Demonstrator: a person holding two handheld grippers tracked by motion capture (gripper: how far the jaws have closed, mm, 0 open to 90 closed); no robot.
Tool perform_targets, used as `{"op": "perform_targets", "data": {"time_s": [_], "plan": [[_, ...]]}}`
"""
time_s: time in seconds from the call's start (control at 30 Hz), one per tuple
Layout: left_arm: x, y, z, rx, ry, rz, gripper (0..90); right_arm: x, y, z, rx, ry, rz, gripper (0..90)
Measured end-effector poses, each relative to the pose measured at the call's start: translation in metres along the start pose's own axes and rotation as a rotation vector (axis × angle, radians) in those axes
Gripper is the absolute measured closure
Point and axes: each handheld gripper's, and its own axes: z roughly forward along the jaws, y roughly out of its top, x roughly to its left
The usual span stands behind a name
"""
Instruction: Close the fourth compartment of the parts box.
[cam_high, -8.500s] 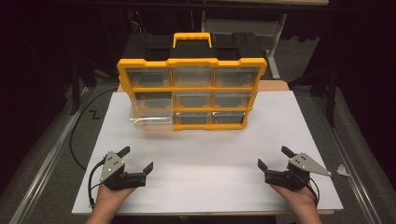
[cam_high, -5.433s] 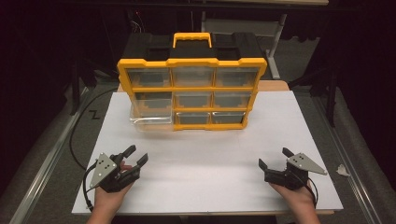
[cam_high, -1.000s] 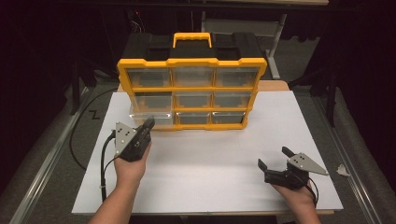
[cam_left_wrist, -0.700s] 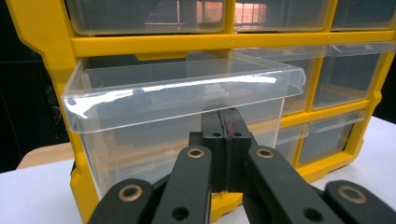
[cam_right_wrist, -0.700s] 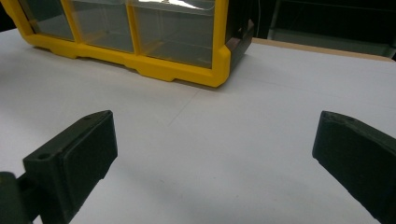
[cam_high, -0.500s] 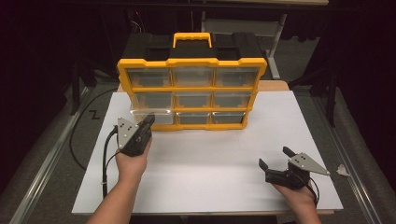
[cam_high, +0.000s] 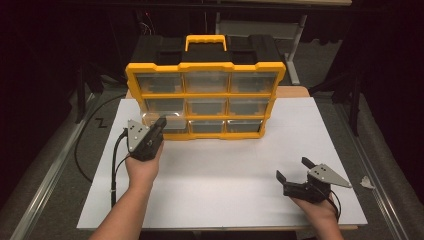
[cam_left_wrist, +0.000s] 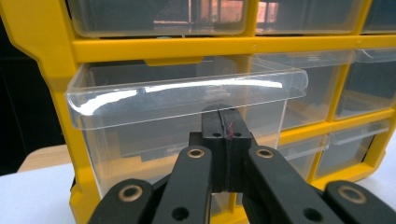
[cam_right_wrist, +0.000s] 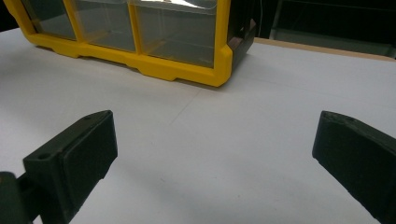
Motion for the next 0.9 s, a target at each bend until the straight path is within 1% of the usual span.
{"op": "perform_targets", "data": {"time_s": [0.1,0.17,0.4,0.5,0.67,0.8,0.9], "plan": [[0.001,0.003,0.005,0.015,0.000,0.000,90.0,0.000,0.000,0.000,-0.002,0.001,0.001,1.1],[0.003,0.005,0.009,0.024,-0.012,-0.010,90.0,-0.001,0.000,0.000,-0.001,0.002,0.003,1.1],[0.004,0.010,0.019,0.038,0.002,0.000,90.0,-0.001,0.000,0.000,0.001,0.000,0.002,1.2],[0.005,0.010,0.022,0.043,0.008,-0.012,90.0,-0.001,-0.001,0.000,0.000,0.000,0.002,1.1],[0.007,0.012,0.028,0.051,0.020,-0.012,90.0,0.000,-0.001,0.001,0.002,0.004,0.003,1.2],[0.010,0.012,0.031,0.055,0.030,-0.022,90.0,0.001,0.000,0.001,0.004,0.006,0.001,1.2],[0.012,0.012,0.034,0.062,0.036,-0.014,90.0,0.000,-0.001,0.001,0.005,0.006,0.003,1.2]]}}
